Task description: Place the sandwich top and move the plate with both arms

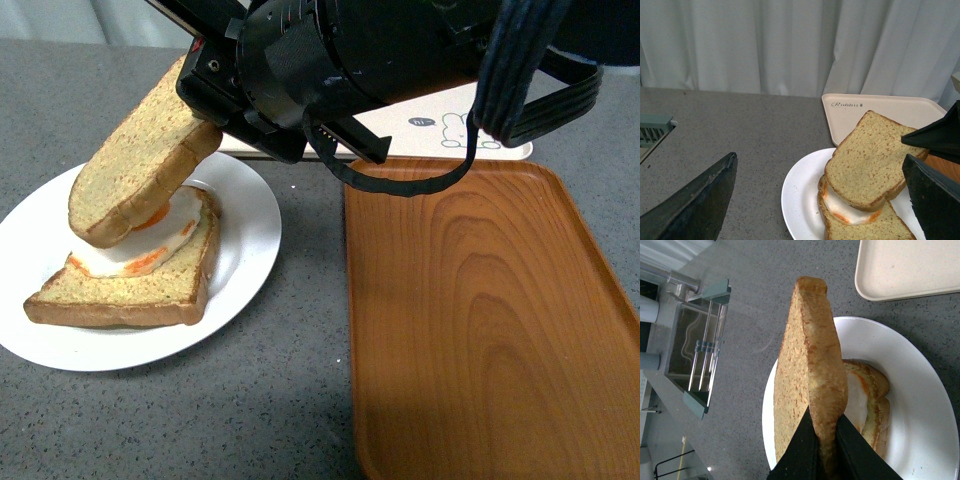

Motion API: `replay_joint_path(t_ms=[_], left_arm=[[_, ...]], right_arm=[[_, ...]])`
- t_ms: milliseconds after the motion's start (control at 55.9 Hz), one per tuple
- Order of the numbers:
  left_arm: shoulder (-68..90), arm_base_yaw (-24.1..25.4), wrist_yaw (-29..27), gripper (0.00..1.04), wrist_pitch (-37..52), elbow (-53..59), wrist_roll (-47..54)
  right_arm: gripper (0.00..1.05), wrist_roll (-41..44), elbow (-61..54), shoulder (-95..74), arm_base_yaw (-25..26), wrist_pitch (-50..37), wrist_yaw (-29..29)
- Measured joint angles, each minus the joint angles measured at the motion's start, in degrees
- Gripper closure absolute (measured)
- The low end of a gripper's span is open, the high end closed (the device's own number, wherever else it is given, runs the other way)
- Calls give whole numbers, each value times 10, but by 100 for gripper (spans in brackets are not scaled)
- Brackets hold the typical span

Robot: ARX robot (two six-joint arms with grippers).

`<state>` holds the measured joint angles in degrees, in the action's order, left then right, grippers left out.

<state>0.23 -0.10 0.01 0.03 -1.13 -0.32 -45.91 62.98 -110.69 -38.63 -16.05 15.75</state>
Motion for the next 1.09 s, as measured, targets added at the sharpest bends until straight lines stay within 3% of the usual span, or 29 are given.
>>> replay_joint_path(t_ms=[788, 931, 1092], left_arm=[[0, 0, 0, 6, 0, 0, 0], [0, 0, 0, 6, 0, 0, 0], [0, 0, 0, 6, 0, 0, 0]], right_arm=[[100, 26, -31, -3, -12, -5, -10], [76, 41, -31, -3, -12, -2, -14], [39, 59, -29, -2, -3, 7, -38]])
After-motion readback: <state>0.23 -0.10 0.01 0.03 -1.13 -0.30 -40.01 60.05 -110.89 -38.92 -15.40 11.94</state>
